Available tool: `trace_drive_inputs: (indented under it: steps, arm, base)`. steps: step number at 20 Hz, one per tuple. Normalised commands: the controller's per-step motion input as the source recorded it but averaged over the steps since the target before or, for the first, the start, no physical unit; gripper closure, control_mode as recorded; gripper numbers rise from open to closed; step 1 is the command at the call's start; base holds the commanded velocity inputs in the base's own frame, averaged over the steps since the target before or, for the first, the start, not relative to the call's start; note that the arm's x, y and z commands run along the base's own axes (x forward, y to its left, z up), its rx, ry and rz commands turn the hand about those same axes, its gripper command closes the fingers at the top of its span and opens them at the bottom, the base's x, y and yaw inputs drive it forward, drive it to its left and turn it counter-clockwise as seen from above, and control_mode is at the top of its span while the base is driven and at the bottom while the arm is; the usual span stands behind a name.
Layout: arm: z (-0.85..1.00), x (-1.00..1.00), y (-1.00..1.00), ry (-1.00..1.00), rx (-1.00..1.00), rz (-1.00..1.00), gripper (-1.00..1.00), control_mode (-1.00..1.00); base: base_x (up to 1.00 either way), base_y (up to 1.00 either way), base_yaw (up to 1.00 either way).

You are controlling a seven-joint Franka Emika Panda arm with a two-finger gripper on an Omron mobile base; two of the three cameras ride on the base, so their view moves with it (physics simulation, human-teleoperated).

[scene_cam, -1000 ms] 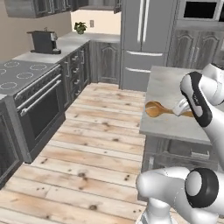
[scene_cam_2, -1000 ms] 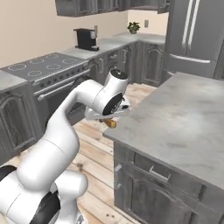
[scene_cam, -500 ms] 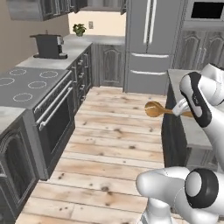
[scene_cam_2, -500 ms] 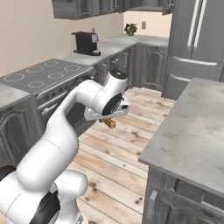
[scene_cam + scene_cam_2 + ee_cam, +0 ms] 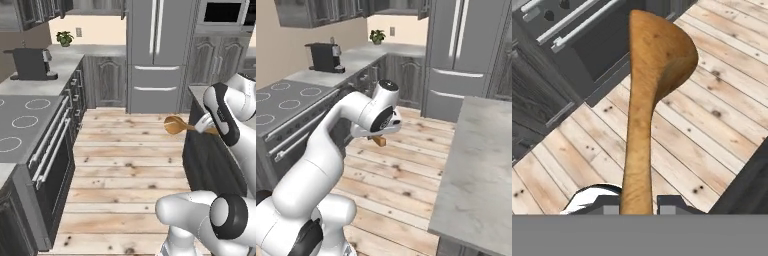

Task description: Organize the utensils by type. Pick up the wooden spoons from the counter and place them in the open cabinet. Then pick up the metallic utensils from the counter and place them in the open drawer.

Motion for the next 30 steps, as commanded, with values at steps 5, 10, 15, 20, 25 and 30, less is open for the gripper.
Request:
trace_drive_inputs:
  steps: [5, 10, 15, 20, 25, 30]
  arm:
    - [0.0, 0.0, 0.0, 0.0, 0.0, 0.0, 1.0, 1.0]
    - [0.0, 0.0, 0.0, 0.0, 0.0, 0.0, 1.0, 1.0]
    - [0.0, 0.0, 0.0, 0.0, 0.0, 0.0, 1.0, 1.0]
    - [0.0, 0.0, 0.0, 0.0, 0.0, 0.0, 1.0, 1.0]
    - [0.0, 0.0, 0.0, 0.0, 0.0, 0.0, 1.0, 1.0]
    - [0.0, 0.0, 0.0, 0.0, 0.0, 0.0, 1.0, 1.0]
  base:
    - [1.0, 0.42, -0.11]
    - [1.0, 0.42, -0.04]
    - [1.0, 0.36, -0.09]
    - [1.0, 0.35, -0.05]
    - [1.0, 0.24, 0.0]
    - [1.0, 0.15, 0.0]
